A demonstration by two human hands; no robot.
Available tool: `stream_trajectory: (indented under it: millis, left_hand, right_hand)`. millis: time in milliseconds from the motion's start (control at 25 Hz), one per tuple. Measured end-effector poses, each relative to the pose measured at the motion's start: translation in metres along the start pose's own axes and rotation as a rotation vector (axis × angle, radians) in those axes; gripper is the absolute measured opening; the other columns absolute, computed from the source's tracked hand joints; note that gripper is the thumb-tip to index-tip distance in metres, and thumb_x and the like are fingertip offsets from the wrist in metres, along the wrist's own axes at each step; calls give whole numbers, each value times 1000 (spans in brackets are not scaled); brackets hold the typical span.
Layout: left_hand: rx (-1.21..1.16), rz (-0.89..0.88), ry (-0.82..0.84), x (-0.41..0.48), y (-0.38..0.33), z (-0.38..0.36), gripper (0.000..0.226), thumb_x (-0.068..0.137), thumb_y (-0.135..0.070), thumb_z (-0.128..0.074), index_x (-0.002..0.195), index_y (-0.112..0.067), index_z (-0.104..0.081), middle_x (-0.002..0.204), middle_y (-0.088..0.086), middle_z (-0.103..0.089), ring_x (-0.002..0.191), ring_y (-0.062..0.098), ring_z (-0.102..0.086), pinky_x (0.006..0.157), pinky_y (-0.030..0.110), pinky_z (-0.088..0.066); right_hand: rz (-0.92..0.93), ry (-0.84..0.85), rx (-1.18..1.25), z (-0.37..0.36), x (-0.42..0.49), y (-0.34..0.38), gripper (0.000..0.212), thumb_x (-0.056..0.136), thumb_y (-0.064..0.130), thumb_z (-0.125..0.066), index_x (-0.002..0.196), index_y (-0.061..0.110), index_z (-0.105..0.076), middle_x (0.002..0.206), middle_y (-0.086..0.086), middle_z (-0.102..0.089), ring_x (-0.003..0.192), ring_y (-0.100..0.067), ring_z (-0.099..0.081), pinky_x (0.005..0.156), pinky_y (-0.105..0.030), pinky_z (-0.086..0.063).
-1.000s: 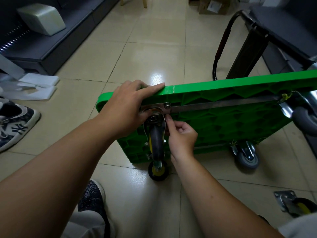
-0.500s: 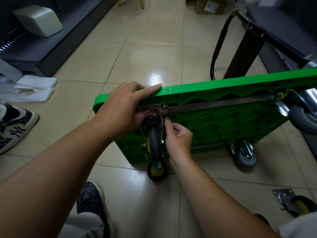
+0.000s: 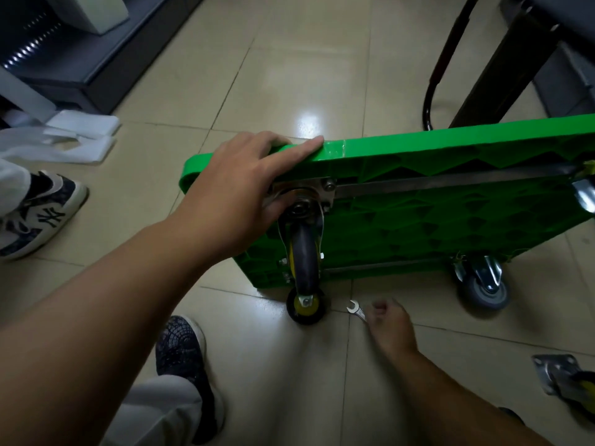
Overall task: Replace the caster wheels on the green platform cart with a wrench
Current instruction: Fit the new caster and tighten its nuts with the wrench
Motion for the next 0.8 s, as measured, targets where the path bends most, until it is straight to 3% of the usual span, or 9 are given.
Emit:
stream_trajectory:
  millis: [120,200,400,480,600,680,800]
  left_hand:
    - [13,0,-5,1,1,-3,69,89,-38,-55,156,-34,-36,137,7,-55,118,31,-48,97,44,-39]
    - [24,10,-4,1,2,-1,71,89,-37,-55,156,-35,-34,139,8,-53,120,32,-47,98,44,-38]
    - [52,-7,14,-2,4,-1,70,93,-33,-57,158,-35,-30,140,8,-51,123,31,-46,100,46,-39]
    - [71,-18,10,-2,4,-1,66,97,-34,-53,158,-34,-29,141,8,-50,123,31,-45,100,45,-37]
    - [61,-15,20,-2,3,2,70,92,-37,-54,158,-31,-31,141,8,-51,124,32,-45,102,44,-36]
    - [47,-12,23,-3,1,2,71,90,-35,-58,157,-31,-33,139,8,-52,123,31,-47,101,45,-38]
    - [22,-2,8,1,2,4,72,88,-33,-61,156,-33,-36,136,7,-54,120,31,-49,100,48,-42]
  right_hand:
    - [-33,161,-483,-5,8,-69,54,77,47,-79,117,18,-56,114,-5,-59,109,-25,-56,88,-38,-50]
    - [-25,239,-594,-13,3,-89,59,77,53,-77,119,21,-51,118,-3,-53,111,-21,-53,90,-37,-50]
    - [203,137,-712,-35,8,-86,45,88,46,-67,123,23,-52,118,1,-54,109,-18,-53,89,-34,-51]
    - [260,151,-762,-41,13,-78,35,94,32,-62,126,21,-52,120,1,-56,108,-17,-55,89,-31,-51]
    - [149,189,-770,-47,16,-72,24,98,16,-53,122,17,-52,115,-2,-63,104,-18,-62,86,-29,-54]
    - [34,256,-672,-44,14,-78,22,93,14,-58,114,17,-52,112,-4,-64,104,-21,-65,85,-31,-53]
    - [19,416,-578,-37,11,-90,14,87,16,-66,97,18,-56,108,-3,-64,101,-22,-63,84,-29,-51]
Point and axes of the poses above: each hand's wrist, its own x-axis towards the middle knuckle, its own z-axis out of the back of the hand, y = z × x, the point moved 3 cm from there along x, towards the middle knuckle
